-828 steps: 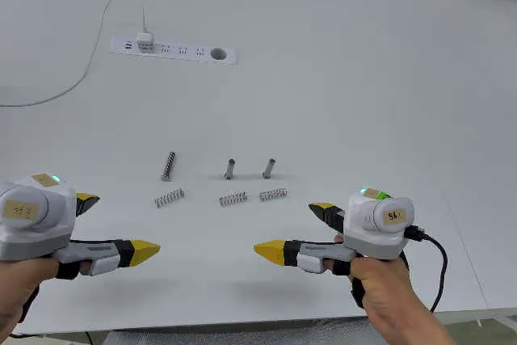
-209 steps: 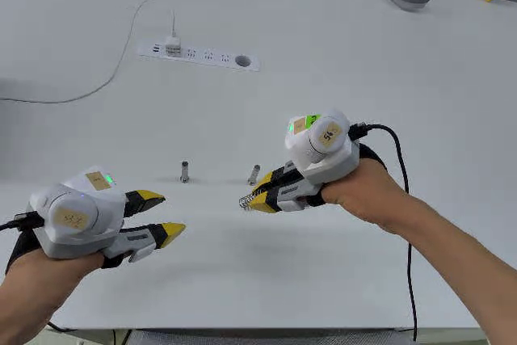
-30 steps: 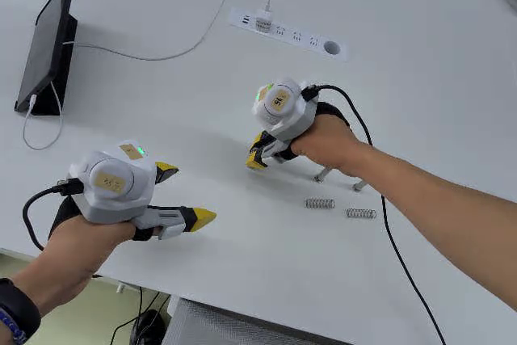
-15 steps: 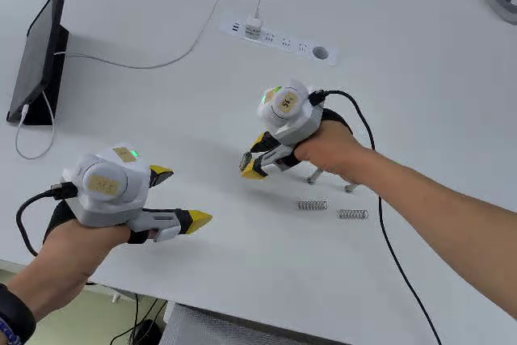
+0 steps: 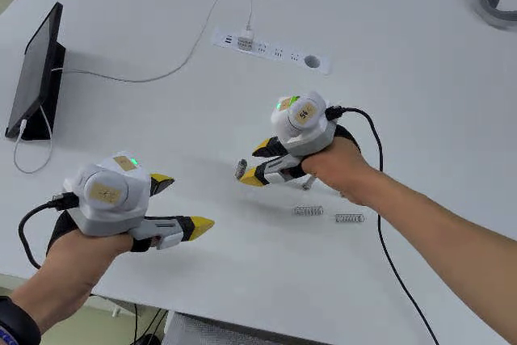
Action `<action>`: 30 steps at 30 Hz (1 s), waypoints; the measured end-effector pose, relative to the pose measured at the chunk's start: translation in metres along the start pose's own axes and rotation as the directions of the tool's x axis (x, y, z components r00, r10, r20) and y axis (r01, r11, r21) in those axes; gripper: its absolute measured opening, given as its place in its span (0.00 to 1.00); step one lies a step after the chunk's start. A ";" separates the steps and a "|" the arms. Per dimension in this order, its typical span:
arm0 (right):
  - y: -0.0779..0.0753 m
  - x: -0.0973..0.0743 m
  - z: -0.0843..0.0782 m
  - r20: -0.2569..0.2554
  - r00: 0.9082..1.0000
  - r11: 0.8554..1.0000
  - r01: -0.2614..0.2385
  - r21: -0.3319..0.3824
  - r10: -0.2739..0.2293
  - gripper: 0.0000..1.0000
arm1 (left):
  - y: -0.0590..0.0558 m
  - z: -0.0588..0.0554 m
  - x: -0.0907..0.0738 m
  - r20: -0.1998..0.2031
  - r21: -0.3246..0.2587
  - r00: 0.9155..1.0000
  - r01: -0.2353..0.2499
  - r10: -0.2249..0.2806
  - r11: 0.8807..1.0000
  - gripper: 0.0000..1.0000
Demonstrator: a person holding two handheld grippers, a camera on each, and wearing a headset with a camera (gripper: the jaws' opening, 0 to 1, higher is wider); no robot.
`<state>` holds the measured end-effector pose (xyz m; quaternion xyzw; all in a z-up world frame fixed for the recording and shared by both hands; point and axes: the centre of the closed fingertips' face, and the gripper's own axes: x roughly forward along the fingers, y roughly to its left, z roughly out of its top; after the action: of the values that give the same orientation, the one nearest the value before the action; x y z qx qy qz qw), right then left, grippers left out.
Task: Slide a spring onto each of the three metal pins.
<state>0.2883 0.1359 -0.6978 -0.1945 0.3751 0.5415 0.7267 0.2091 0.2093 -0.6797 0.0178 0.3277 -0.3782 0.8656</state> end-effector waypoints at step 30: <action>0.013 -0.051 -0.029 0.248 0.963 0.952 0.026 0.304 -0.106 0.57 | 0.002 0.009 0.004 0.007 -0.003 1.000 -0.017 0.017 1.000 0.64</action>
<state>0.2594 0.0874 -0.6763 -0.0221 0.3467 0.4748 0.8086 0.2172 0.2058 -0.6754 0.0179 0.3250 -0.3706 0.8699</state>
